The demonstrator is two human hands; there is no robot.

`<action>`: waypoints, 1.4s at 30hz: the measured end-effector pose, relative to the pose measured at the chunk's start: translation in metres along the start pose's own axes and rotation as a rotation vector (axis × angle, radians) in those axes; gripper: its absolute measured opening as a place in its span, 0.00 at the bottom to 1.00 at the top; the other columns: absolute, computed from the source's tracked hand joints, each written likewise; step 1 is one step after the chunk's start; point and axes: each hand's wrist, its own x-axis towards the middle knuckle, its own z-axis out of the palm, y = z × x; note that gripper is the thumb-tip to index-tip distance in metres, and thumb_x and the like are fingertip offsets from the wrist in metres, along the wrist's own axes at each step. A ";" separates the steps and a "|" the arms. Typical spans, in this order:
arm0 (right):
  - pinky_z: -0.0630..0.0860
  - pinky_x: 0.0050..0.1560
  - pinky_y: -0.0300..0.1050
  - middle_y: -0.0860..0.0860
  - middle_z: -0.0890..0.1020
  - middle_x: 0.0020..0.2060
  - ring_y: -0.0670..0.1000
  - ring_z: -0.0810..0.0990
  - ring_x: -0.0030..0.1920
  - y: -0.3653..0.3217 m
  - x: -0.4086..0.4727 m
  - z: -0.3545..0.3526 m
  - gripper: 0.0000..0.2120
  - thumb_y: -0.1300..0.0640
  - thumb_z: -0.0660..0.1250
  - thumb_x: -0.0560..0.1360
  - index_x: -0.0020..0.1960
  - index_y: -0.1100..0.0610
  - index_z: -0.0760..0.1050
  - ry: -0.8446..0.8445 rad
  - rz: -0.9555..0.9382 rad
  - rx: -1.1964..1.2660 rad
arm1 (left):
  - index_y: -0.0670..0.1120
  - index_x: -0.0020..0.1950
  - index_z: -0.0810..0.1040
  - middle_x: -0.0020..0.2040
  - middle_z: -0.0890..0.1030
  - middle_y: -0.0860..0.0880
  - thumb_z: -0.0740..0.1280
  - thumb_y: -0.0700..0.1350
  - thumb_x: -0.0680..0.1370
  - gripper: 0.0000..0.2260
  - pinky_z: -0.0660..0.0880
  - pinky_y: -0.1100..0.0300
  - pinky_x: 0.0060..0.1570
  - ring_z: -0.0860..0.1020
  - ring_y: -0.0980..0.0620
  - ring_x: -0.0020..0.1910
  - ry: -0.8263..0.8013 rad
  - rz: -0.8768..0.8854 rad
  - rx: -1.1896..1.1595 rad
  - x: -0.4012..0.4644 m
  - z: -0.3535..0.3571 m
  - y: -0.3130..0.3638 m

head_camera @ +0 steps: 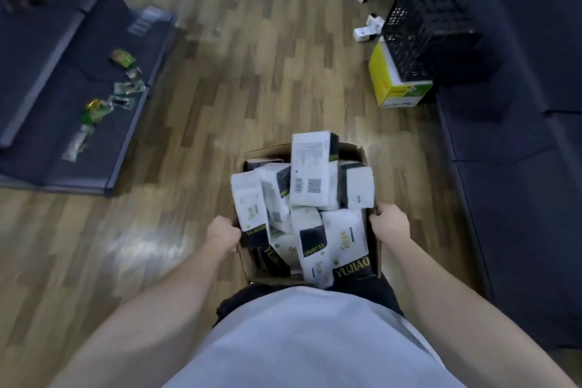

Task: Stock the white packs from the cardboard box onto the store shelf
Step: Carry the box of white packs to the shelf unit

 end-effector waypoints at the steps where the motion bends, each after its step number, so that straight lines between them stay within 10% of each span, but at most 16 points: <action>1: 0.66 0.31 0.42 0.53 0.75 0.32 0.56 0.76 0.37 -0.019 0.001 0.001 0.12 0.64 0.58 0.76 0.33 0.57 0.67 0.017 -0.013 -0.009 | 0.38 0.35 0.73 0.34 0.77 0.41 0.62 0.32 0.75 0.09 0.70 0.60 0.23 0.75 0.47 0.28 -0.006 -0.006 -0.002 0.009 -0.014 0.001; 15: 0.67 0.31 0.43 0.54 0.77 0.32 0.56 0.76 0.37 -0.140 0.086 0.042 0.12 0.64 0.61 0.75 0.33 0.58 0.68 -0.032 0.152 0.205 | 0.36 0.39 0.77 0.40 0.81 0.39 0.61 0.33 0.72 0.06 0.74 0.57 0.37 0.80 0.40 0.42 0.042 0.143 0.200 0.168 -0.139 0.090; 27: 0.70 0.31 0.42 0.59 0.82 0.42 0.58 0.80 0.40 -0.280 0.255 0.041 0.09 0.58 0.62 0.75 0.45 0.63 0.77 -0.211 0.146 0.176 | 0.38 0.40 0.78 0.40 0.82 0.39 0.60 0.33 0.74 0.08 0.77 0.58 0.24 0.82 0.41 0.32 0.080 0.093 0.293 0.279 -0.250 0.217; 42: 0.72 0.32 0.43 0.58 0.81 0.39 0.56 0.78 0.36 -0.385 0.359 -0.001 0.08 0.62 0.60 0.75 0.42 0.62 0.77 -0.061 0.406 0.343 | 0.40 0.30 0.71 0.32 0.78 0.40 0.58 0.30 0.72 0.11 0.81 0.54 0.31 0.81 0.41 0.30 -0.107 0.282 0.327 0.460 -0.298 0.383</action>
